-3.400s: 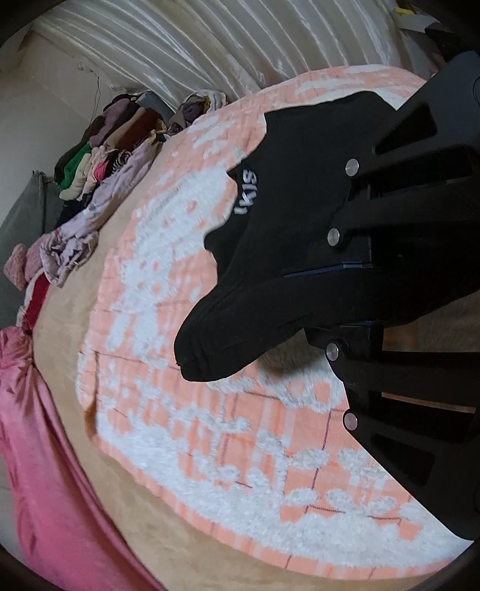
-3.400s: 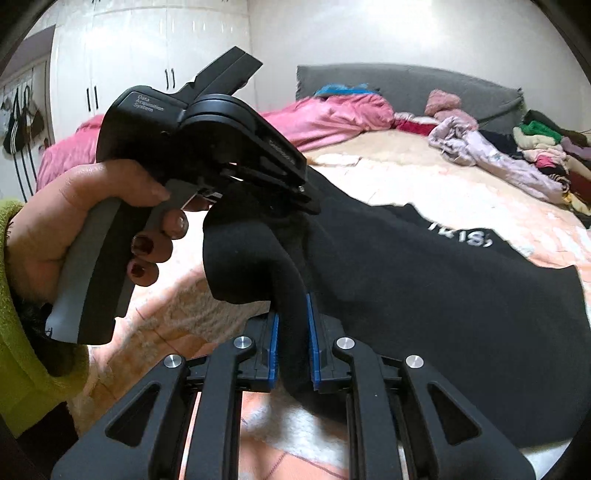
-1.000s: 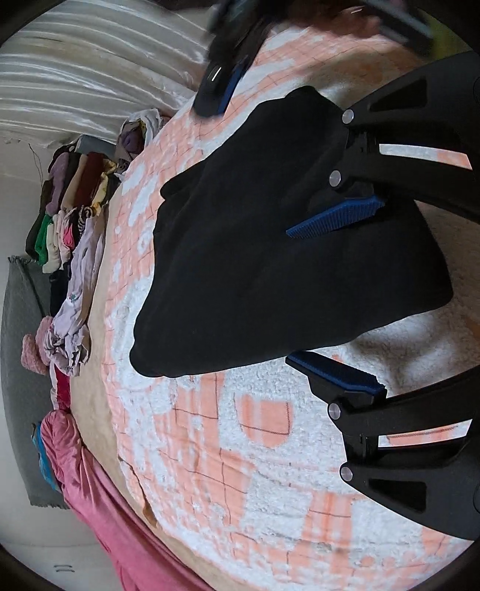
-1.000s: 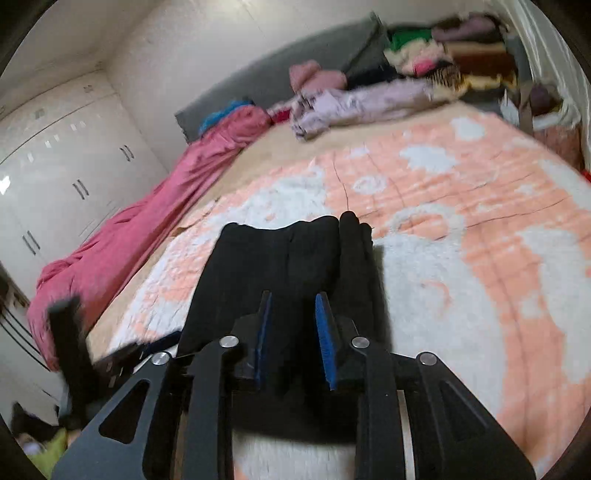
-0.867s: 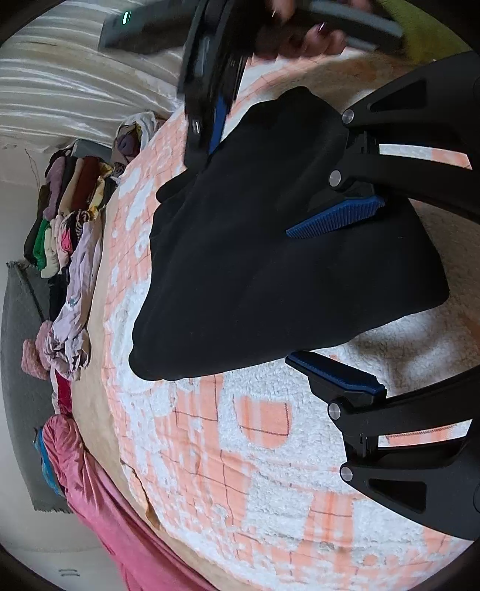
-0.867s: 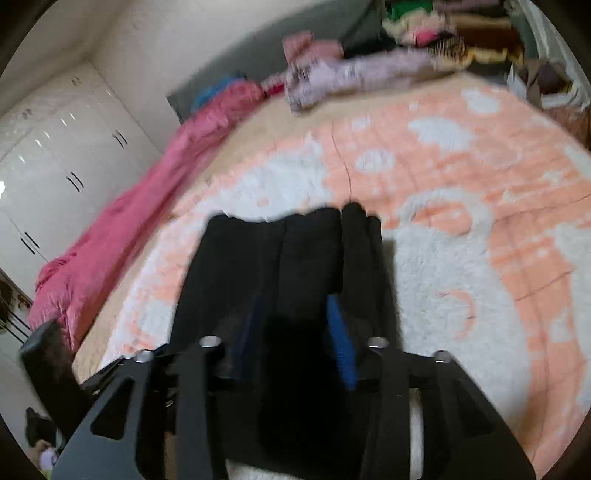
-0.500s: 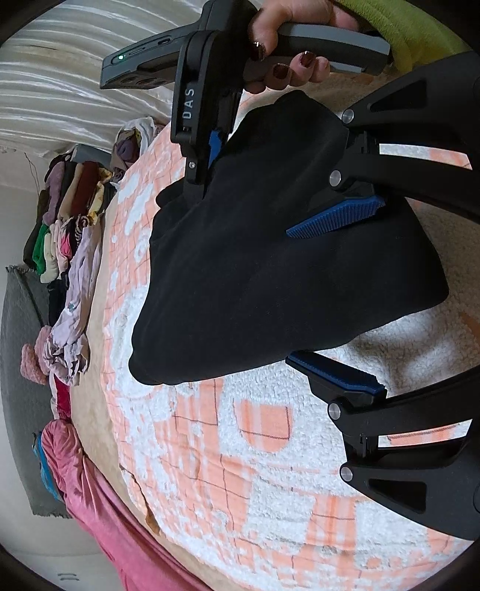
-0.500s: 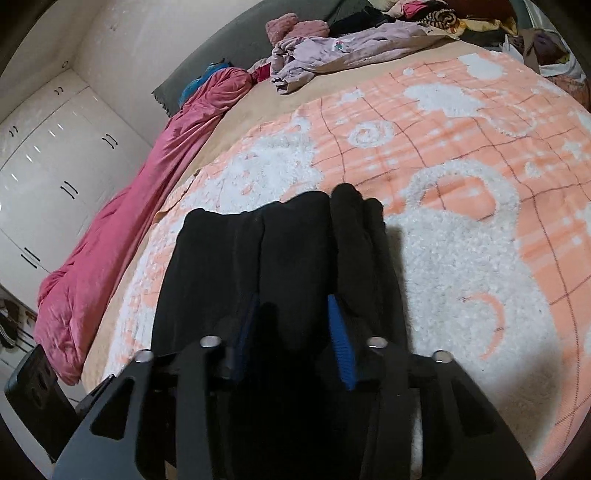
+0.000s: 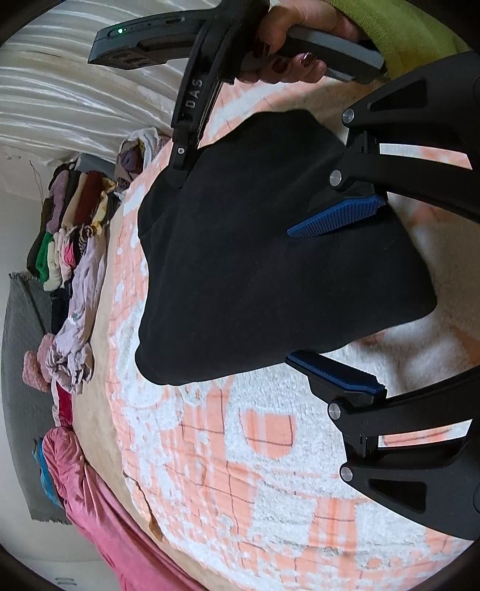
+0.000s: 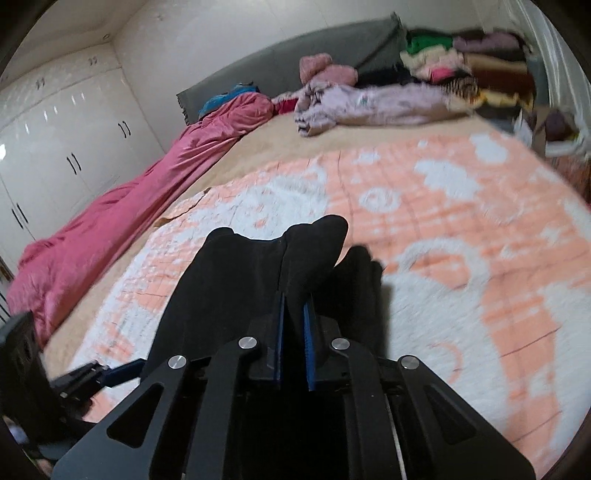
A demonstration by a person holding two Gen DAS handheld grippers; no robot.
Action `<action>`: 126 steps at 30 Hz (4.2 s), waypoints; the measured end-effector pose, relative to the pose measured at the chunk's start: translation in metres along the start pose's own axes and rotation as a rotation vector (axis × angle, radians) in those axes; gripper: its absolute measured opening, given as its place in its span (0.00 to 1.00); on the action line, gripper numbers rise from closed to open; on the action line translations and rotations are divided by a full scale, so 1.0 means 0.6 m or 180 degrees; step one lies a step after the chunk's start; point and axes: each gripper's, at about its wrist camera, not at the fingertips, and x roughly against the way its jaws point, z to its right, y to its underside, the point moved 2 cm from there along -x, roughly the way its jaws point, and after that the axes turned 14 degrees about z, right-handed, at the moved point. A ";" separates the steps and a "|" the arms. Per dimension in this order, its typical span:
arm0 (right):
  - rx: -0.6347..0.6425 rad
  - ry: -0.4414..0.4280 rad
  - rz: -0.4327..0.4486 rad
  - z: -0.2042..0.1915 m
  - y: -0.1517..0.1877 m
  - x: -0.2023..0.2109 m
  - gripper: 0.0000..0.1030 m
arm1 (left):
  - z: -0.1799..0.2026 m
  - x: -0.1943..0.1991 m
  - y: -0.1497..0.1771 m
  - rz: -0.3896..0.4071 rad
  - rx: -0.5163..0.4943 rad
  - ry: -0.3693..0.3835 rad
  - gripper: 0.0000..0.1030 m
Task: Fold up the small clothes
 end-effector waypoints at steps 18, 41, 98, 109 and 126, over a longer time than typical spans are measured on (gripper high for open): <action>0.0118 0.0434 0.0084 0.030 0.036 0.018 0.15 | 0.001 -0.037 0.029 -0.0192 0.0022 -0.0066 0.62; 0.0301 0.0388 0.0225 -0.026 0.094 0.143 0.45 | 0.013 0.032 0.026 -0.0012 -0.0016 -0.0096 0.73; 0.0364 0.0806 0.0064 -0.080 0.215 0.278 0.96 | -0.020 0.191 0.118 0.0011 0.0070 -0.0486 0.91; 0.0385 0.0796 0.0052 -0.084 0.216 0.276 0.96 | -0.020 0.194 0.117 0.0020 0.0059 -0.0498 0.91; 0.0395 0.0794 0.0038 -0.087 0.218 0.274 0.96 | -0.023 0.195 0.117 0.0020 0.0064 -0.0509 0.91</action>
